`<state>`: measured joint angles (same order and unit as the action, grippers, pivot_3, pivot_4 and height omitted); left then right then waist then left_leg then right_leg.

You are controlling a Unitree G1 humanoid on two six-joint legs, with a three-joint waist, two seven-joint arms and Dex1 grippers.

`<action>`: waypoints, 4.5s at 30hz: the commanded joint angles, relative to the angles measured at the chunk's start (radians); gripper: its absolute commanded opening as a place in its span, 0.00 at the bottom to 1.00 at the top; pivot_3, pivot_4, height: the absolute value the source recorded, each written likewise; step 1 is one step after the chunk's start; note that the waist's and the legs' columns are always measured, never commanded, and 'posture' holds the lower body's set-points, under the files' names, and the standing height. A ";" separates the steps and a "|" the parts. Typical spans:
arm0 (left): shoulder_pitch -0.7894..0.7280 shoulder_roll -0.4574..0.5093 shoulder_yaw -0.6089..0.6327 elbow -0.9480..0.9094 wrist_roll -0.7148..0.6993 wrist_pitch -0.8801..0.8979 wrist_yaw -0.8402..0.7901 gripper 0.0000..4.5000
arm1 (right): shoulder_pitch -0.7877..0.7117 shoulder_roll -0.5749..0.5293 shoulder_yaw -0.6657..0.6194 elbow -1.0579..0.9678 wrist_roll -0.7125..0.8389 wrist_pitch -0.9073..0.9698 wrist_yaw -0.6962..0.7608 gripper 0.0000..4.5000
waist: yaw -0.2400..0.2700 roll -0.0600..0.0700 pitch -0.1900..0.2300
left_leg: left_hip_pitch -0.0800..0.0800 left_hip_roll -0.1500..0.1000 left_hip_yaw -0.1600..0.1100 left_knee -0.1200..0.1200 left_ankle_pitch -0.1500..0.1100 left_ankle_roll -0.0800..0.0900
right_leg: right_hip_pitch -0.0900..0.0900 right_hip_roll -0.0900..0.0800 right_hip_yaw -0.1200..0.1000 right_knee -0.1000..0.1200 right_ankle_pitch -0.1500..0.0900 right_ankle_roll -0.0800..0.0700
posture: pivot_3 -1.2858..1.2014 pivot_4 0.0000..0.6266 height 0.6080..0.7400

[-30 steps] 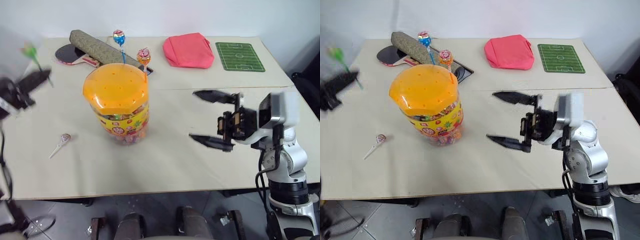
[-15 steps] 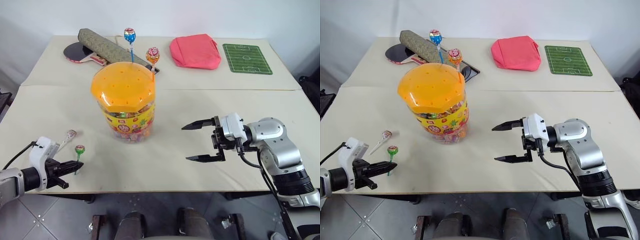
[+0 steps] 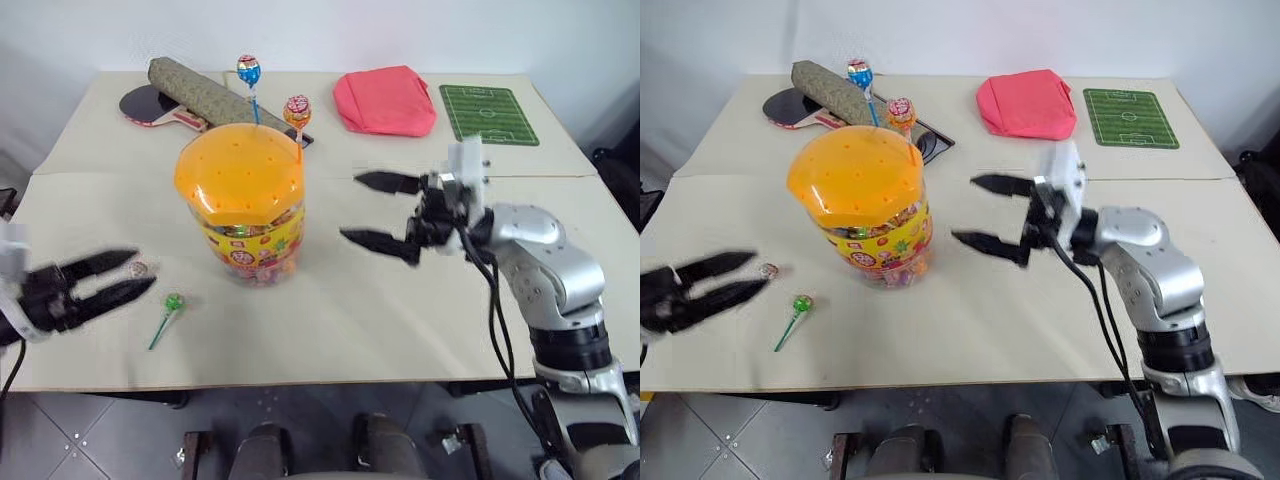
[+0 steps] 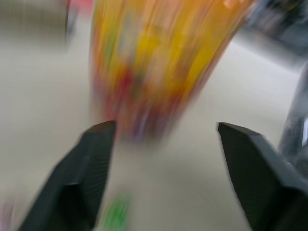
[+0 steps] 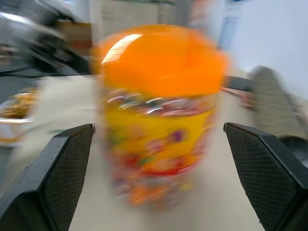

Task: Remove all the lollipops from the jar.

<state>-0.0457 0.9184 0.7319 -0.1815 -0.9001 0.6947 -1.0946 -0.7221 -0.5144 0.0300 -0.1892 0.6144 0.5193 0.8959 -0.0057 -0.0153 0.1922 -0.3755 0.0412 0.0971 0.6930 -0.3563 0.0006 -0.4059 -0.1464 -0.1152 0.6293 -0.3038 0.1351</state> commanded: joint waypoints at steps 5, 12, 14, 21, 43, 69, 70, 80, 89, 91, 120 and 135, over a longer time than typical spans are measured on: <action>-0.151 -0.017 0.078 0.097 -0.146 0.000 0.017 0.99 | -0.161 0.188 0.037 0.048 -0.069 0.065 -0.231 1.00 | -0.021 0.000 0.000 | -0.001 -0.001 0.005 -0.001 0.000 0.000 | -0.002 0.000 0.001 0.002 0.000 0.000 | 0.52 0.24 1.00; -0.186 -0.039 0.069 0.135 -0.153 -0.047 -0.002 1.00 | -0.201 0.242 0.032 0.097 -0.096 0.047 -0.254 0.91 | -0.030 -0.001 0.000 | -0.001 -0.001 0.009 -0.003 0.000 0.000 | -0.004 0.000 -0.001 0.002 0.000 0.000 | 0.52 0.24 1.00; -0.192 -0.044 0.067 0.146 -0.151 -0.055 -0.014 1.00 | -0.197 0.247 0.032 0.097 -0.098 0.043 -0.246 0.80 | -0.030 -0.001 0.000 | -0.001 -0.001 0.009 -0.003 0.000 0.000 | -0.004 0.000 0.000 0.002 0.000 0.000 | 0.52 0.24 1.00; -0.166 -0.042 0.047 0.160 -0.135 -0.071 -0.061 1.00 | -0.200 0.273 0.024 0.092 -0.093 0.000 -0.213 0.30 | -0.033 -0.001 0.000 | -0.001 -0.001 0.010 -0.003 0.000 0.000 | -0.004 0.001 0.000 0.002 0.000 0.000 | 0.52 0.24 1.00; -0.044 -0.012 -0.079 0.076 0.027 -0.284 -0.327 1.00 | -0.079 -0.514 0.266 0.409 -0.421 0.421 -0.053 0.01 | -0.030 -0.001 0.000 | 0.000 0.001 0.019 -0.010 0.000 0.000 | -0.008 0.001 0.002 -0.002 0.000 0.000 | 0.52 0.24 1.00; -0.069 -0.163 0.162 0.075 -0.181 -0.223 0.057 1.00 | -0.400 -0.086 -0.021 0.474 -0.194 0.052 0.153 0.51 | -0.046 0.001 0.000 | 0.002 0.006 0.023 -0.003 0.000 -0.001 | -0.006 0.002 0.001 0.000 0.002 -0.003 | 0.52 0.24 1.00; -0.072 -0.165 0.156 0.076 -0.177 -0.226 0.062 1.00 | -0.451 -0.005 -0.022 0.513 -0.206 0.049 0.082 0.51 | -0.048 0.001 0.000 | 0.002 0.006 0.023 -0.002 0.000 -0.001 | -0.007 0.003 0.001 0.001 0.002 -0.003 | 0.52 0.24 1.00; -0.101 -0.174 0.127 0.078 -0.185 -0.233 0.088 1.00 | -0.688 0.350 -0.017 0.713 -0.219 0.048 -0.093 0.51 | -0.054 -0.001 -0.001 | 0.000 0.005 0.018 -0.002 -0.002 -0.001 | -0.008 0.003 -0.003 0.006 0.002 -0.004 | 0.52 0.24 1.00; -0.097 -0.179 0.123 0.068 -0.186 -0.230 0.097 1.00 | -0.728 0.448 0.040 0.755 -0.251 0.091 -0.077 0.51 | -0.070 -0.001 -0.001 | 0.000 0.006 0.018 -0.003 -0.002 -0.002 | -0.008 0.003 -0.004 0.006 0.002 -0.004 | 0.52 0.24 1.00; -0.095 -0.180 0.124 0.064 -0.188 -0.230 0.100 1.00 | -0.728 0.455 0.046 0.769 -0.268 0.080 -0.088 0.42 | -0.075 -0.001 -0.001 | 0.000 0.006 0.018 -0.003 -0.002 -0.002 | -0.008 0.003 -0.003 0.006 0.002 -0.004 | 0.52 0.24 1.00; -0.110 -0.174 0.122 0.055 -0.194 -0.229 0.109 1.00 | -0.761 0.453 0.028 0.854 -0.303 -0.023 -0.006 0.41 | -0.083 -0.002 -0.001 | 0.001 0.006 0.019 -0.004 -0.002 -0.002 | -0.008 0.003 -0.002 0.006 0.002 -0.004 | 0.52 0.24 1.00; -0.130 -0.173 0.106 0.058 -0.194 -0.232 0.111 1.00 | -0.860 0.528 -0.021 1.008 -0.319 -0.105 -0.090 0.21 | -0.079 -0.002 -0.001 | 0.001 0.006 0.018 -0.004 -0.002 -0.002 | -0.008 0.004 -0.002 0.005 0.002 -0.004 | 0.52 0.24 1.00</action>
<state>-0.1682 0.7360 0.8221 -0.1041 -1.0720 0.4781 -0.9833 -1.5487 0.0142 0.0309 0.8330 0.2927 0.4368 0.8060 -0.0847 -0.0172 0.1908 -0.3747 0.0471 0.1156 0.6887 -0.3580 -0.0015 -0.4142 -0.1429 -0.1173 0.6345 -0.3014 0.1315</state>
